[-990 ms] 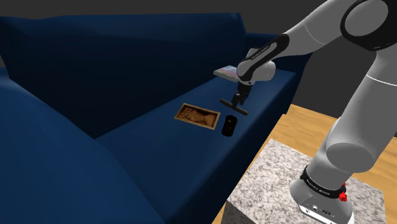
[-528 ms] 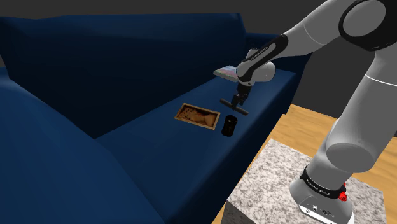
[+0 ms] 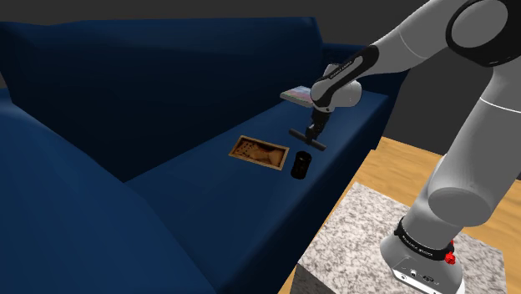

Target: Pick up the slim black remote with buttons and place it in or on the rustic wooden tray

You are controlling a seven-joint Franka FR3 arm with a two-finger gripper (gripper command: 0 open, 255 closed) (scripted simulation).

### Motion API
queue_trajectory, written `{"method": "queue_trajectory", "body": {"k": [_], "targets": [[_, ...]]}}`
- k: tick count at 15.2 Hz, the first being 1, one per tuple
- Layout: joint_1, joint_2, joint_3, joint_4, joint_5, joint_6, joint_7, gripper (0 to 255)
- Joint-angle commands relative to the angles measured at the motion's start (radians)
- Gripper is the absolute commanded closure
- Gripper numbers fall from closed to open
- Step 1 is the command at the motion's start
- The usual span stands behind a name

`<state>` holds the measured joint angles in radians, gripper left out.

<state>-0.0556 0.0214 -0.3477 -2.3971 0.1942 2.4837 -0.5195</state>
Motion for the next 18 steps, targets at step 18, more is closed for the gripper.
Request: {"method": "queue_trajectory", "body": {"k": [18], "targets": [[-0.006, -0.142, 0.005, 0.082, -0.101, -0.211, 0.091, 255]]}}
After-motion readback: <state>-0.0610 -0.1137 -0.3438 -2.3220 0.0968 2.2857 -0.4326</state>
